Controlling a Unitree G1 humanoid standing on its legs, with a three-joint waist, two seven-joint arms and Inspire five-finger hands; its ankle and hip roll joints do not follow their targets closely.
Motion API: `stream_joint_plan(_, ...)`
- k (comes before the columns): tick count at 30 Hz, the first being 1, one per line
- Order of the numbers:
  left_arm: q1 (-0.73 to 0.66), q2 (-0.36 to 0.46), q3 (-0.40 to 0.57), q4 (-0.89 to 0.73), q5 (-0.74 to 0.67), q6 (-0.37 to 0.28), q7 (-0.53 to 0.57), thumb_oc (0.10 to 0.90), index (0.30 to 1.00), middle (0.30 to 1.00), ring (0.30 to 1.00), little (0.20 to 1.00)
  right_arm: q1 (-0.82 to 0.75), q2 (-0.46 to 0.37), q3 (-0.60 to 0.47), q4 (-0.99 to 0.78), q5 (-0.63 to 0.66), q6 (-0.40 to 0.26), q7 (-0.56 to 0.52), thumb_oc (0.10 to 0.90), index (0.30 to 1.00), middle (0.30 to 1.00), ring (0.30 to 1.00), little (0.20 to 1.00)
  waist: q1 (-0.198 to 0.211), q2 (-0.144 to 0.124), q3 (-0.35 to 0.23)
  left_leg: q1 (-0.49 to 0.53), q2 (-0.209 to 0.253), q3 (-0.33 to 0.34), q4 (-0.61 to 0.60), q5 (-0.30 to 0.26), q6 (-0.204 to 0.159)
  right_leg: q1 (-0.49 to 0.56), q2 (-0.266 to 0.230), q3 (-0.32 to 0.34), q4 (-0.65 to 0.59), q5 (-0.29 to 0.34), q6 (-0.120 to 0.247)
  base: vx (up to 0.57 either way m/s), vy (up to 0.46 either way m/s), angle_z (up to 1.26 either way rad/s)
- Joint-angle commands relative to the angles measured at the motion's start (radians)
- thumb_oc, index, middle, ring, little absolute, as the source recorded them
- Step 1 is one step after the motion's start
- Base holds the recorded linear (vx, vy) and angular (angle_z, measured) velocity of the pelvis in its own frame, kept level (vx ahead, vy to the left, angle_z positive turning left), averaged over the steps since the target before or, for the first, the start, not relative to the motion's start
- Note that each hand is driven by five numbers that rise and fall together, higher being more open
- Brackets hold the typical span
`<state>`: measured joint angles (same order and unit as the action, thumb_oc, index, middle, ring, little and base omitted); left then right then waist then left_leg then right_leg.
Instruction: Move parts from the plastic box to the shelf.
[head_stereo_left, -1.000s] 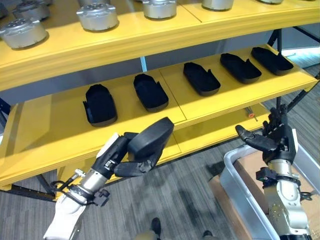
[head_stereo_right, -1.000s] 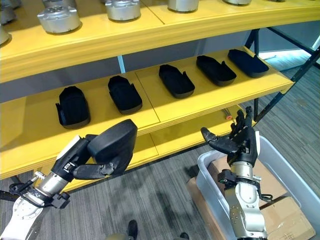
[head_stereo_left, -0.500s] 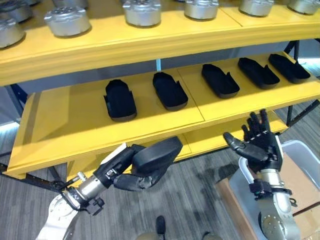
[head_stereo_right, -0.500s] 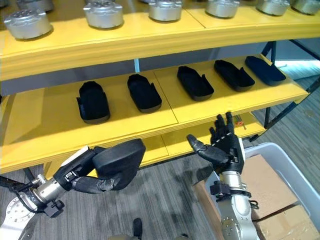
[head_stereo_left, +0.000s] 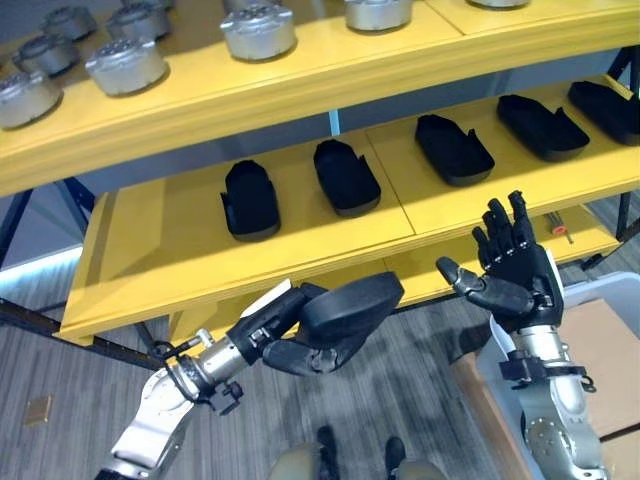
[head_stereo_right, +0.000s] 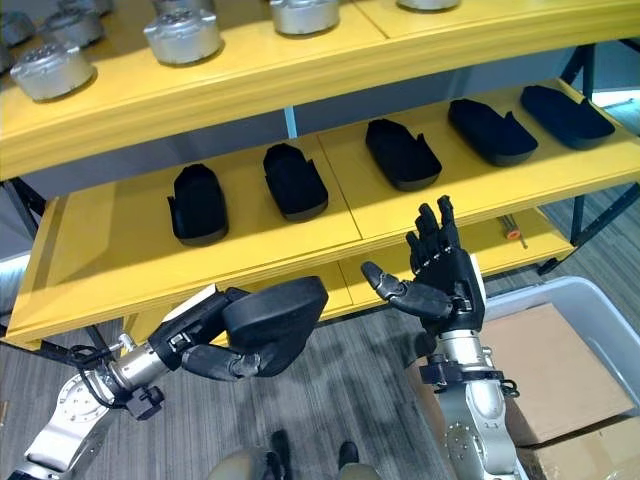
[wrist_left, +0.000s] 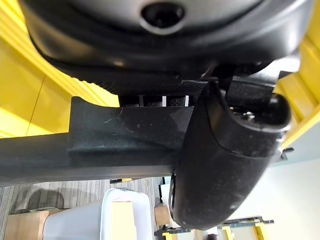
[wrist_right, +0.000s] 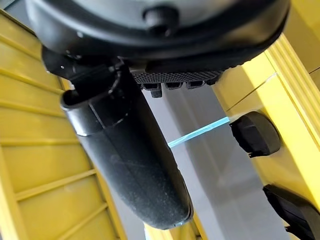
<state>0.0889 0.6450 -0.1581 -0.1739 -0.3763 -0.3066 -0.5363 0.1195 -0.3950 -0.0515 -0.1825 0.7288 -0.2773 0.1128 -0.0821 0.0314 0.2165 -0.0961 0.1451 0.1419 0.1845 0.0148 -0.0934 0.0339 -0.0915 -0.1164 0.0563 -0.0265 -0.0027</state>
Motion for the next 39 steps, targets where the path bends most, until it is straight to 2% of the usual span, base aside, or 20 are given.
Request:
stream_joint_plan(1, -0.038, -0.025, 0.095, -0.142, -0.054, -0.096, 0.034, 0.4, 0.3, 0.3, 0.3, 0.3, -0.074, -0.082, -0.094, -0.088, 0.059, -0.093, 0.034, 0.9, 1.0, 1.0, 1.0, 1.0, -0.003, -0.011, -0.079, 0.117, 0.08, -0.095, -0.181, 0.119, -0.005, -0.004, -0.036, 0.064, -0.047, 0.041, 0.079, 0.06, 0.37, -0.33)
stream_joint_plan(3, -0.031, -0.037, 0.096, -0.139, -0.037, -0.099, 0.037, 0.4, 0.3, 0.3, 0.3, 0.3, -0.096, -0.095, -0.11, -0.078, 0.131, -0.114, 0.061, 0.9, 1.0, 1.0, 1.0, 1.0, 0.0, -0.005, -0.08, 0.117, 0.135, -0.151, -0.206, 0.192, -0.025, -0.015, -0.042, 0.101, -0.033, 0.039, 0.081, 0.02, 0.475, -0.42)
stream_joint_plan(4, -0.026, -0.043, 0.096, -0.134, -0.023, -0.101, 0.032, 0.4, 0.3, 0.3, 0.3, 0.3, -0.112, -0.093, -0.117, -0.075, 0.13, -0.116, 0.06, 0.9, 1.0, 1.0, 1.0, 1.0, 0.006, 0.0, -0.078, 0.115, 0.141, -0.196, -0.197, 0.193, -0.026, -0.021, -0.051, 0.124, -0.016, 0.031, 0.085, -0.01, 0.512, -0.42)
stream_joint_plan(6, -0.015, -0.038, 0.101, -0.138, -0.015, -0.096, 0.039, 0.4, 0.3, 0.3, 0.3, 0.3, -0.129, -0.091, -0.11, -0.081, 0.105, -0.131, 0.039, 0.9, 1.0, 1.0, 1.0, 1.0, 0.012, 0.009, -0.068, 0.109, 0.116, -0.229, -0.165, 0.147, -0.02, -0.026, -0.068, 0.151, 0.011, 0.022, 0.096, -0.01, 0.527, -0.64)
stream_joint_plan(8, -0.002, -0.005, 0.117, -0.127, -0.028, -0.119, 0.037, 0.4, 0.3, 0.3, 0.3, 0.3, -0.128, -0.073, -0.112, -0.101, 0.094, -0.14, 0.016, 0.9, 1.0, 1.0, 1.0, 1.0, 0.008, 0.018, -0.059, 0.124, 0.075, -0.183, -0.165, 0.051, -0.004, -0.031, -0.119, 0.149, 0.042, 0.024, 0.132, -0.06, 0.609, -0.67)
stream_joint_plan(10, -0.008, 0.019, 0.117, -0.123, -0.037, -0.13, 0.036, 0.4, 0.3, 0.3, 0.3, 0.3, -0.116, -0.058, -0.122, -0.114, 0.088, -0.138, -0.002, 0.9, 1.0, 1.0, 1.0, 1.0, 0.009, 0.013, -0.06, 0.127, 0.026, -0.161, -0.174, 0.017, 0.022, -0.031, -0.171, 0.13, 0.031, 0.055, 0.174, -0.06, 0.452, -0.2)
stream_joint_plan(13, -0.018, 0.044, 0.118, -0.105, -0.038, -0.161, 0.022, 0.4, 0.3, 0.3, 0.3, 0.3, -0.106, -0.048, -0.134, -0.137, 0.068, -0.119, -0.042, 0.9, 1.0, 1.0, 1.0, 1.0, 0.021, 0.002, -0.061, 0.119, -0.037, -0.164, -0.173, -0.011, 0.059, -0.044, -0.237, 0.106, 0.015, 0.124, 0.198, -0.1, 0.499, 0.18)
stream_joint_plan(14, -0.01, 0.054, 0.132, -0.106, -0.039, -0.16, 0.012, 0.4, 0.3, 0.3, 0.3, 0.3, -0.112, -0.035, -0.136, -0.135, 0.086, -0.101, -0.027, 0.9, 1.0, 1.0, 1.0, 1.0, 0.049, -0.004, -0.056, 0.145, -0.067, -0.116, -0.187, -0.035, 0.078, -0.065, -0.277, 0.008, 0.023, 0.201, 0.21, -0.17, 0.708, -0.26)
stream_joint_plan(15, 0.028, 0.048, 0.16, -0.121, -0.02, -0.154, 0.014, 0.4, 0.3, 0.3, 0.3, 0.3, -0.124, -0.008, -0.109, -0.144, 0.072, -0.074, -0.016, 0.9, 1.0, 1.0, 1.0, 1.0, 0.087, -0.005, -0.052, 0.185, -0.065, -0.019, -0.234, -0.034, 0.089, -0.116, -0.277, -0.113, 0.101, 0.237, 0.231, -0.15, 0.581, -0.59)
stream_joint_plan(16, 0.033, 0.046, 0.164, -0.124, -0.02, -0.153, 0.009, 0.4, 0.3, 0.3, 0.3, 0.3, -0.124, -0.005, -0.101, -0.147, 0.061, -0.073, -0.02, 0.9, 1.0, 1.0, 1.0, 1.0, 0.092, -0.004, -0.052, 0.186, -0.066, -0.007, -0.237, -0.034, 0.091, -0.118, -0.272, -0.127, 0.111, 0.228, 0.23, -0.13, 0.379, -1.29)
stream_joint_plan(19, 0.009, 0.048, 0.155, -0.118, -0.025, -0.134, -0.011, 0.4, 0.3, 0.3, 0.3, 0.3, -0.121, -0.004, -0.044, -0.146, -0.004, -0.098, -0.069, 0.9, 1.0, 1.0, 1.0, 1.0, 0.106, -0.007, -0.056, 0.162, -0.081, 0.015, -0.225, -0.027, 0.112, -0.121, -0.185, -0.177, 0.193, 0.15, 0.195, -0.03, 0.214, -0.69)
stream_joint_plan(20, -0.023, 0.042, 0.13, -0.093, -0.015, -0.137, -0.004, 0.4, 0.3, 0.3, 0.3, 0.3, -0.138, -0.012, -0.021, -0.107, -0.021, -0.125, -0.07, 0.9, 1.0, 1.0, 1.0, 1.0, 0.109, -0.014, -0.054, 0.149, -0.094, 0.021, -0.216, -0.023, 0.118, -0.131, -0.106, -0.196, 0.25, 0.073, 0.159, 0.01, 0.157, 0.08)
stream_joint_plan(22, -0.07, 0.03, 0.094, -0.083, -0.001, -0.12, 0.013, 0.4, 0.3, 0.3, 0.3, 0.3, -0.154, -0.024, -0.013, -0.091, -0.027, -0.144, -0.072, 0.9, 1.0, 1.0, 1.0, 1.0, 0.087, -0.027, -0.05, 0.129, -0.125, -0.02, -0.194, -0.025, 0.113, -0.109, 0.016, -0.133, 0.199, 0.01, 0.11, 0.04, 0.059, -0.04)
stream_joint_plan(26, -0.097, 0.001, 0.057, -0.075, 0.034, -0.13, 0.046, 0.4, 0.3, 0.3, 0.3, 0.3, -0.14, -0.017, -0.022, -0.09, -0.031, -0.149, -0.033, 0.9, 1.0, 1.0, 1.0, 1.0, 0.057, -0.033, -0.052, 0.098, -0.152, -0.068, -0.15, -0.029, 0.111, -0.073, 0.058, -0.054, 0.106, -0.014, 0.067, 0.07, -0.006, 0.35)
stream_joint_plan(32, -0.027, -0.005, 0.09, -0.09, 0.007, -0.103, -0.006, 0.4, 0.3, 0.3, 0.3, 0.3, -0.106, -0.043, -0.038, -0.124, 0.004, -0.117, 0.041, 0.9, 1.0, 1.0, 1.0, 1.0, 0.056, -0.034, -0.077, 0.103, -0.177, -0.049, -0.112, -0.057, 0.107, -0.013, 0.048, -0.031, -0.006, 0.023, 0.067, 0.14, -0.022, 0.1)
stream_joint_plan(34, -0.023, 0.004, 0.095, -0.082, 0.009, -0.091, 0.016, 0.4, 0.3, 0.3, 0.3, 0.3, -0.112, -0.053, -0.023, -0.111, -0.01, -0.104, 0.062, 0.9, 1.0, 1.0, 1.0, 1.0, 0.057, -0.035, -0.081, 0.084, -0.201, -0.023, -0.037, -0.098, 0.11, -0.006, 0.034, -0.037, -0.015, 0.024, 0.065, 0.05, -0.022, 0.04)
stream_joint_plan(35, -0.026, 0.005, 0.09, -0.071, 0.033, -0.108, 0.032, 0.4, 0.3, 0.3, 0.3, 0.3, -0.112, -0.065, -0.014, -0.092, -0.015, -0.114, 0.084, 0.9, 1.0, 1.0, 1.0, 1.0, 0.061, -0.041, -0.064, 0.003, -0.205, -0.009, 0.156, -0.07, 0.084, 0.006, 0.02, -0.05, -0.012, 0.023, 0.051, -0.01, -0.035, 0.09)
stream_joint_plan(37, -0.038, 0.0, 0.088, -0.062, 0.046, -0.113, 0.049, 0.4, 0.3, 0.3, 0.3, 0.3, -0.114, -0.073, -0.014, -0.078, -0.012, -0.126, 0.1, 0.9, 1.0, 1.0, 1.0, 1.0, 0.062, -0.041, -0.048, -0.07, -0.184, -0.027, 0.277, -0.015, 0.053, 0.011, 0.019, -0.05, -0.012, 0.025, 0.04, -0.05, -0.003, 0.11)
stream_joint_plan(38, -0.049, -0.003, 0.087, -0.057, 0.068, -0.118, 0.063, 0.4, 0.3, 0.3, 0.3, 0.3, -0.116, -0.075, -0.013, -0.073, -0.017, -0.132, 0.095, 0.9, 1.0, 1.0, 1.0, 1.0, 0.059, -0.04, -0.043, -0.087, -0.163, -0.03, 0.295, 0.003, 0.041, 0.011, 0.018, -0.048, -0.01, 0.025, 0.038, -0.02, 0.096, 0.05)
stream_joint_plan(39, -0.057, -0.001, 0.085, -0.059, 0.081, -0.122, 0.078, 0.4, 0.3, 0.3, 0.3, 0.3, -0.122, -0.074, -0.016, -0.071, -0.012, -0.126, 0.096, 0.9, 1.0, 1.0, 1.0, 1.0, 0.053, -0.039, -0.046, -0.066, -0.127, -0.026, 0.239, 0.0, 0.039, 0.007, 0.012, -0.047, -0.004, 0.022, 0.043, 0.03, 0.158, -0.01)
